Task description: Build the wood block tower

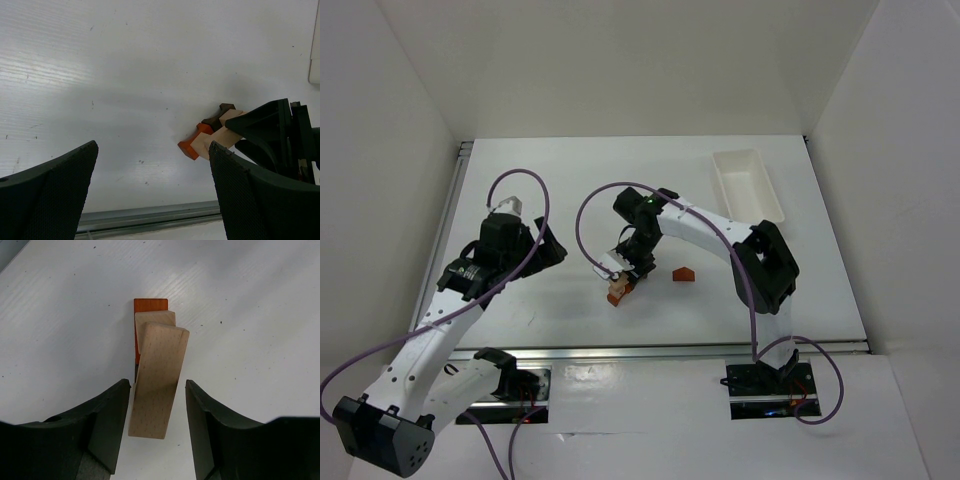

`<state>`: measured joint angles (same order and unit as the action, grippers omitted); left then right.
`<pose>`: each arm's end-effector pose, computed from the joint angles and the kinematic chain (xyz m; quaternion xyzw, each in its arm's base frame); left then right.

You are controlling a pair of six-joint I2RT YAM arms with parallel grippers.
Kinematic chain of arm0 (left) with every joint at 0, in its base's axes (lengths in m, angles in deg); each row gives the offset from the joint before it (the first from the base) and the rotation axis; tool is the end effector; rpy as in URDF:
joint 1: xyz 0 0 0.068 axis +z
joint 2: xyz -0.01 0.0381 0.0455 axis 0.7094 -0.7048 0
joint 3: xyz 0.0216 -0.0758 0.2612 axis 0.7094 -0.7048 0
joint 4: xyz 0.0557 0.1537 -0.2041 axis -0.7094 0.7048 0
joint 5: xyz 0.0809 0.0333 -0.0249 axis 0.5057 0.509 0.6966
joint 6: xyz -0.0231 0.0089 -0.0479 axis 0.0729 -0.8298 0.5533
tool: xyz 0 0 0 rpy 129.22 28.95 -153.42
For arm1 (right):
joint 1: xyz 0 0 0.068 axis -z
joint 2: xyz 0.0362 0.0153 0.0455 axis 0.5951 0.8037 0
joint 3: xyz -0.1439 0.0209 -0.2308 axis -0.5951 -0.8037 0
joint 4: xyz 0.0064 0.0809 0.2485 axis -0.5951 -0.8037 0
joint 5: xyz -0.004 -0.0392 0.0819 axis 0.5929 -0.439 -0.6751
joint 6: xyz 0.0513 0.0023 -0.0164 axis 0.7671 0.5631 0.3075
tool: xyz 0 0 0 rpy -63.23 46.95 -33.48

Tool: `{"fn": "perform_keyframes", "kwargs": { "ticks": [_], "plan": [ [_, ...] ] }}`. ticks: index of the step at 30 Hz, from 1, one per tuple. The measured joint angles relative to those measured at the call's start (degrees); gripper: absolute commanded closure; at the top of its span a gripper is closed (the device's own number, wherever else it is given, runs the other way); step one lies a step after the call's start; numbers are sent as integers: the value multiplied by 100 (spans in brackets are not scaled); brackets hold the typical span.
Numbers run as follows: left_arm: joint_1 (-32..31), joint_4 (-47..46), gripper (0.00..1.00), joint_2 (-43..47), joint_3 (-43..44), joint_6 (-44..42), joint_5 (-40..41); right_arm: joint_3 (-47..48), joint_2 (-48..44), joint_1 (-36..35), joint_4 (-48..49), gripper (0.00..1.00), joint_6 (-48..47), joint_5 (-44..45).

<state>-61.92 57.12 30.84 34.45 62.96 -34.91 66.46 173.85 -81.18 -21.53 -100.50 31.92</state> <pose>0.1800 -0.0510 0.3005 -0.2115 0.8717 -0.1836 0.4021 0.2623 0.2868 0.2209 -0.9053 0.3049 0.2283 0.1882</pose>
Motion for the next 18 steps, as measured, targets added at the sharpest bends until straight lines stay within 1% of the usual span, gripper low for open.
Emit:
{"fn": "perform_keyframes", "kwargs": {
  "ticks": [4, 7, 11, 14, 15, 18],
  "plan": [
    [-9, 0, 3, 0, 0, 0, 0, 0, 0, -2, 52, 43, 33, 11],
    [-9, 0, 3, 0, 2, 0, 2, 0, -4, 0, 116, 40, 76, -4],
    [-9, 0, 1, 0, 11, -4, 2, 0, -94, 42, 306, 39, 188, -37],
    [-9, 0, 1, 0, 35, -90, 2, -15, -328, 131, 450, 30, 391, -122],
    [-9, -7, 1, 2, 46, -109, 2, -35, -457, 201, 503, 30, 472, -190],
    [-9, -26, 1, 2, 63, -127, 2, -234, -999, 542, 693, 24, 671, -428]
  ]
}}
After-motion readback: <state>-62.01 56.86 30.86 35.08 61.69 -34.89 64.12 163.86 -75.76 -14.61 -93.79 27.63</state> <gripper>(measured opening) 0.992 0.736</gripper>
